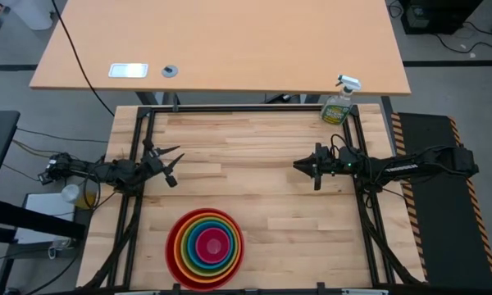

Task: Nest bowls inside each other
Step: Return to Home Position

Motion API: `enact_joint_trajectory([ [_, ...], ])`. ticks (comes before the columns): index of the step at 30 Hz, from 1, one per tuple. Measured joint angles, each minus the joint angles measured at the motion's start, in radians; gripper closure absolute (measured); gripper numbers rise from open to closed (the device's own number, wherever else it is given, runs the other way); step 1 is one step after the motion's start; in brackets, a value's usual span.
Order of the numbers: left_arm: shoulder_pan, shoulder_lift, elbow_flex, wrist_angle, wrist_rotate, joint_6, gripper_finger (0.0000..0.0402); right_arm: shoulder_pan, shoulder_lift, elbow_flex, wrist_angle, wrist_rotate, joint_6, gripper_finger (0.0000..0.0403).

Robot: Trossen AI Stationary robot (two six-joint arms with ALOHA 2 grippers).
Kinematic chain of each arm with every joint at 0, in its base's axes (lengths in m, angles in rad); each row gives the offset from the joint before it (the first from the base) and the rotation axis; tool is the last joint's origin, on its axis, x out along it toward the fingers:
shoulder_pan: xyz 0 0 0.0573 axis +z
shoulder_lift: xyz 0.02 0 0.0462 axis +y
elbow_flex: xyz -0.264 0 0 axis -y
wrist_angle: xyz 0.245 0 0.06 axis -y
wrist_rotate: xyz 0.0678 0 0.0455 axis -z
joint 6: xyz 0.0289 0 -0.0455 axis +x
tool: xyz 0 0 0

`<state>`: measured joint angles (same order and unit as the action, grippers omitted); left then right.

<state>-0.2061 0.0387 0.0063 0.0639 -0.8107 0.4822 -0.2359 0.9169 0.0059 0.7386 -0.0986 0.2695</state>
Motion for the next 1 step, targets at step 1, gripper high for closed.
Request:
enact_joint_trajectory([
  [1, 0.000, 0.000, 0.000, 0.000, 0.000, 0.000, 0.0260, 0.000, 0.000, 0.000, 0.000, 0.000, 0.000, 0.0330],
])
